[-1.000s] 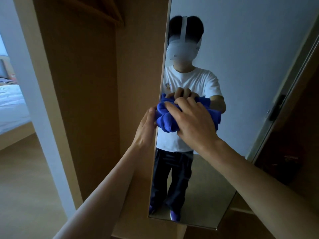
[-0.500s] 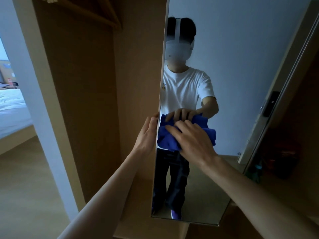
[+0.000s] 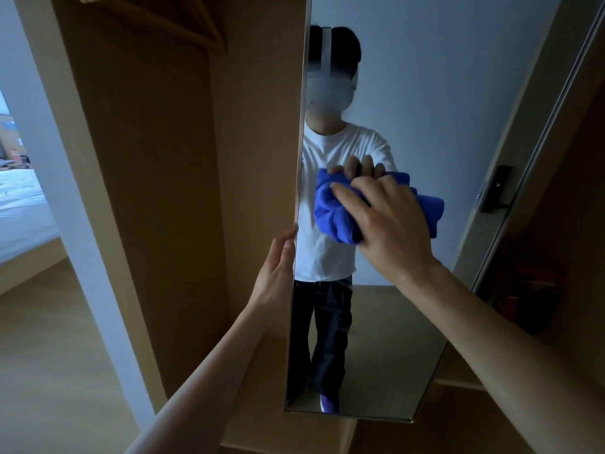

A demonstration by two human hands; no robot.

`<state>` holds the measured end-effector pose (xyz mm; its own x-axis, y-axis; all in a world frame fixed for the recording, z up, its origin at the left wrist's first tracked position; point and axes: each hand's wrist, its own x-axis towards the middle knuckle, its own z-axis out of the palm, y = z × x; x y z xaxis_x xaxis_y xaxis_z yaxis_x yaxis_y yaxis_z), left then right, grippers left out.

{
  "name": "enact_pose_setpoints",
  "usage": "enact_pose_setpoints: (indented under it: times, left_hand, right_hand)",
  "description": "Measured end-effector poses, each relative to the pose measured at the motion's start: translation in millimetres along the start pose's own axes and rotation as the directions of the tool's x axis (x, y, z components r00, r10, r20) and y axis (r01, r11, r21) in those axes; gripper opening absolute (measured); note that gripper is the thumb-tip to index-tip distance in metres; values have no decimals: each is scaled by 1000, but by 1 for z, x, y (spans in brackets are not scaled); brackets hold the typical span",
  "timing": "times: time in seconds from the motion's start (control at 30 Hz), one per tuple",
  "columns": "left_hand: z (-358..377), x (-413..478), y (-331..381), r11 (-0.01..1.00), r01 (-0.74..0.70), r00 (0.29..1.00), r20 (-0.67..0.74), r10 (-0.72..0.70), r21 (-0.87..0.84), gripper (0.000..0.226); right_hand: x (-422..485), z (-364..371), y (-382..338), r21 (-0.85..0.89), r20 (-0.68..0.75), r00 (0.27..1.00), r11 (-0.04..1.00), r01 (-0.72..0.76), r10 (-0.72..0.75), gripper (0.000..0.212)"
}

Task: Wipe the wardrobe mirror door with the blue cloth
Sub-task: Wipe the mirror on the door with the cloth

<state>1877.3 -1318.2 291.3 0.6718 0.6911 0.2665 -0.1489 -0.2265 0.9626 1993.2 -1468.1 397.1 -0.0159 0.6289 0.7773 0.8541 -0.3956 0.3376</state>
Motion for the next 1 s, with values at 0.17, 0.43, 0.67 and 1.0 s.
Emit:
enact_pose_setpoints:
  times: [0.17,0.43,0.67,1.0]
  left_hand:
    - [6,-2,-5,998,-63,998,-32,63,6,37]
    - [24,-10,-5,997,-45,990,-128,53,66,27]
    - [33,-9,11,976,-78,986,-130,106,203,44]
    - [51,-16,7,963,-98,953,-255,163,249,40]
  right_hand:
    - [-47,26,-16,46,104,993,997,58,-63,46]
    - [-71,30,-14,135,194,980,991,17,-43,50]
    - [-42,0,34,131,165,986,990,-56,34,43]
    - [-29,-21,73,-80,-114,990,993,-89,80,43]
